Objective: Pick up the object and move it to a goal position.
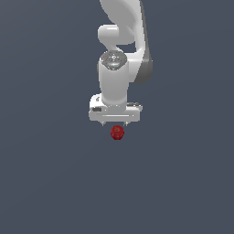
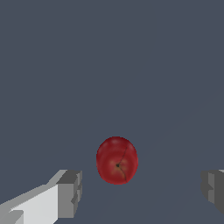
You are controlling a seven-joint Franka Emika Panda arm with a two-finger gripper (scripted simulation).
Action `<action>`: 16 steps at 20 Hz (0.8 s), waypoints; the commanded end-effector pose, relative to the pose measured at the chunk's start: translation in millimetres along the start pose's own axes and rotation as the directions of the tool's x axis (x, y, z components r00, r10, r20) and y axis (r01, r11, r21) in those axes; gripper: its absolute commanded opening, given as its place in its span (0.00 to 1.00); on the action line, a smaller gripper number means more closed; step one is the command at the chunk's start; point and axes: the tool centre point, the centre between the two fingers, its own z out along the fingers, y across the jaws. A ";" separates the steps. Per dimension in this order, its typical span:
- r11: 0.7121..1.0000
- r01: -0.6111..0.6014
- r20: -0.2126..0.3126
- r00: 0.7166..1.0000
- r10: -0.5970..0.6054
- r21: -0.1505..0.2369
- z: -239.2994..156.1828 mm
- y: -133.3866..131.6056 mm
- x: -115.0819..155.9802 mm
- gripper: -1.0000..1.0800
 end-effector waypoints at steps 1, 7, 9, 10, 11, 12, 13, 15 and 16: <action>1.000 0.000 0.000 1.000 0.000 0.000 0.0 0.0 0.0 0.96; 0.999 0.038 0.000 0.999 -0.038 -0.001 0.0 -5.5 -1.0 0.96; 0.998 0.055 -0.001 0.998 -0.055 -0.001 0.1 -8.0 -1.4 0.96; 0.998 0.060 -0.001 0.998 -0.060 -0.001 0.2 -8.7 -1.6 0.96; 0.998 0.063 -0.001 0.998 -0.063 -0.001 0.2 -9.2 -1.7 0.96; 0.998 0.064 -0.001 0.998 -0.064 -0.001 0.3 -9.4 -1.7 0.96; 0.998 0.062 -0.001 0.998 -0.062 -0.001 0.2 -9.0 -1.7 0.96; 0.998 0.060 -0.001 0.998 -0.060 -0.001 0.2 -8.9 -1.6 0.96; 0.998 0.059 -0.001 0.998 -0.059 -0.001 0.8 -8.8 -1.8 0.96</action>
